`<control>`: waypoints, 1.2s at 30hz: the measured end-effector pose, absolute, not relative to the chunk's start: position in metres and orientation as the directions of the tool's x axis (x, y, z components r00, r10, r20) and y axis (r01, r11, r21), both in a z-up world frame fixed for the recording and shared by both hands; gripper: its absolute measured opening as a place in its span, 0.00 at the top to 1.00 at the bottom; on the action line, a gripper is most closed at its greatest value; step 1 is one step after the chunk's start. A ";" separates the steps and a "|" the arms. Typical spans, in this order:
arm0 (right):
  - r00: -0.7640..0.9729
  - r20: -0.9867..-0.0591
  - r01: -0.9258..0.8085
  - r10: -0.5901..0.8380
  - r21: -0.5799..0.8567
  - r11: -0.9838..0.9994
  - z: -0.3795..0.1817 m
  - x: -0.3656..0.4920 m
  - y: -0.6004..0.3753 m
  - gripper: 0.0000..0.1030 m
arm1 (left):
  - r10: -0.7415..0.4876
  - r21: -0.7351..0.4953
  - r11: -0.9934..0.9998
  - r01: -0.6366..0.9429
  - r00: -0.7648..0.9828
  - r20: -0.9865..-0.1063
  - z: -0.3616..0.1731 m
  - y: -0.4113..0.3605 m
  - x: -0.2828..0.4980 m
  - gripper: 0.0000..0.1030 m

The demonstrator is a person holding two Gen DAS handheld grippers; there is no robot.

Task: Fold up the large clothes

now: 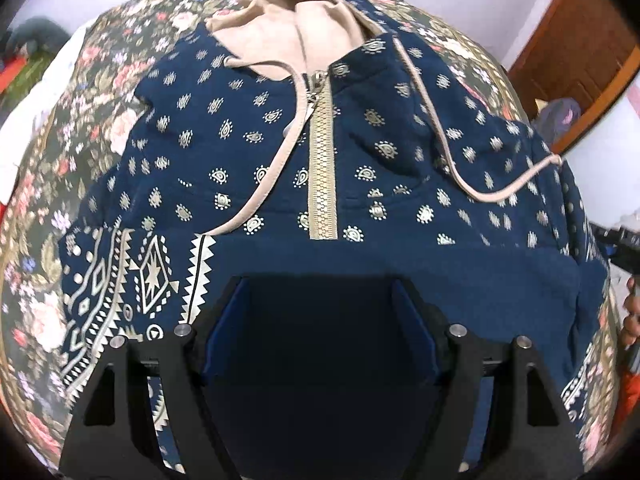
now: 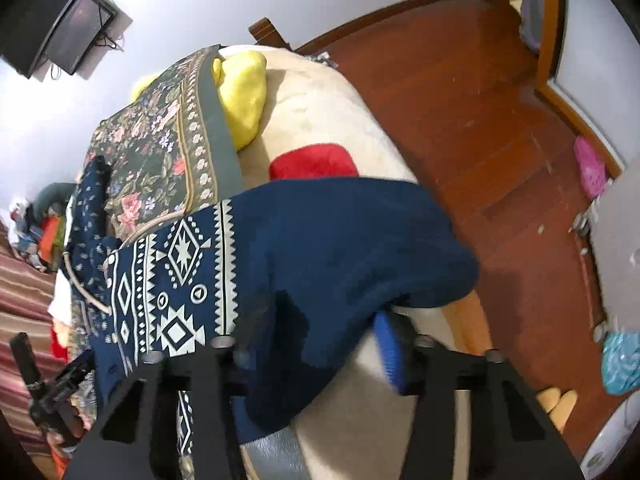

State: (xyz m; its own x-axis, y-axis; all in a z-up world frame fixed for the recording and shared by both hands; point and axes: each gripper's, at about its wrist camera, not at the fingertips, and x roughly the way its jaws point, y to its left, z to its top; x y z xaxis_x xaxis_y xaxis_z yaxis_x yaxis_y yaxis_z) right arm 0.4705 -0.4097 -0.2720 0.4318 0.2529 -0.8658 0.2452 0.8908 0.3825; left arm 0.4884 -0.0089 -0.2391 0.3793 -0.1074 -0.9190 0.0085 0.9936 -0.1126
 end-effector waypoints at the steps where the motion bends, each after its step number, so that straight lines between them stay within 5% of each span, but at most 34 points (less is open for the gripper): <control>1: 0.440 -0.866 0.236 0.237 0.366 0.900 -0.269 0.471 -0.407 0.77 | -0.113 -0.122 0.993 0.000 0.380 -0.918 -0.240 -0.008 0.489 0.29; 5: 0.479 -0.855 0.185 0.197 0.318 0.930 -0.250 0.466 -0.397 0.91 | -0.108 -0.115 0.993 0.003 0.379 -0.919 -0.237 -0.007 0.485 0.29; 22: 0.617 -0.662 -0.188 0.427 0.402 0.896 -0.103 0.422 -0.271 0.93 | -0.111 -0.107 0.994 0.037 0.503 -0.857 -0.164 0.019 0.439 0.29; 36: 0.335 -0.832 -0.317 0.442 0.342 0.884 -0.195 0.418 -0.116 0.92 | -0.072 -0.047 0.997 0.062 0.512 -0.856 -0.163 0.055 0.383 0.29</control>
